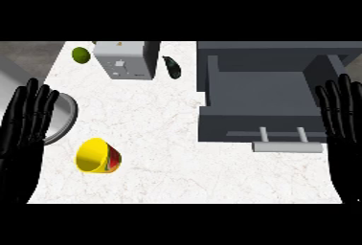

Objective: Pick up the cup, place it into the drawer and close the drawer

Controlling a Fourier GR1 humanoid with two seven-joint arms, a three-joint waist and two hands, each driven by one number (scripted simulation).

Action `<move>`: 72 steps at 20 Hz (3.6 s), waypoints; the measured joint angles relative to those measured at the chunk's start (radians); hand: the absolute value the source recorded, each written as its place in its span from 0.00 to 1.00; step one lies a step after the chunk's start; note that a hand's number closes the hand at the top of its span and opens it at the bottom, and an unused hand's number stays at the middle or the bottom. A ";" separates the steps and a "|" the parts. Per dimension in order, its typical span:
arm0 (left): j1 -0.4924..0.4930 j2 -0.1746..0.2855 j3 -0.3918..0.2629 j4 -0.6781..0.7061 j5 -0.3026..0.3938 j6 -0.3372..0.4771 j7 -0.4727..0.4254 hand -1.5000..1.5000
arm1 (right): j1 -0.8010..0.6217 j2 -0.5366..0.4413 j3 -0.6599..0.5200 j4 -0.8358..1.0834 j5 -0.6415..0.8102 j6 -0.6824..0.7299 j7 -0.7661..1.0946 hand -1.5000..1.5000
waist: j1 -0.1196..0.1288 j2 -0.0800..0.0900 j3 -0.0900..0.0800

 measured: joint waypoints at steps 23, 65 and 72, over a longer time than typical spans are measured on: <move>0.072 0.042 0.102 0.040 0.537 -0.339 0.069 0.00 | -0.065 0.005 -0.007 0.029 -0.139 0.063 0.138 0.00 | -0.015 -0.002 -0.028; 0.025 0.033 0.252 0.762 0.155 -0.501 -0.389 0.00 | -0.102 -0.009 -0.057 0.039 -0.174 0.099 0.160 0.00 | -0.017 -0.002 -0.028; -0.022 0.064 0.265 0.945 0.106 -0.518 -0.512 0.00 | -0.083 -0.007 -0.059 0.002 -0.184 0.099 0.185 0.00 | -0.018 -0.001 -0.028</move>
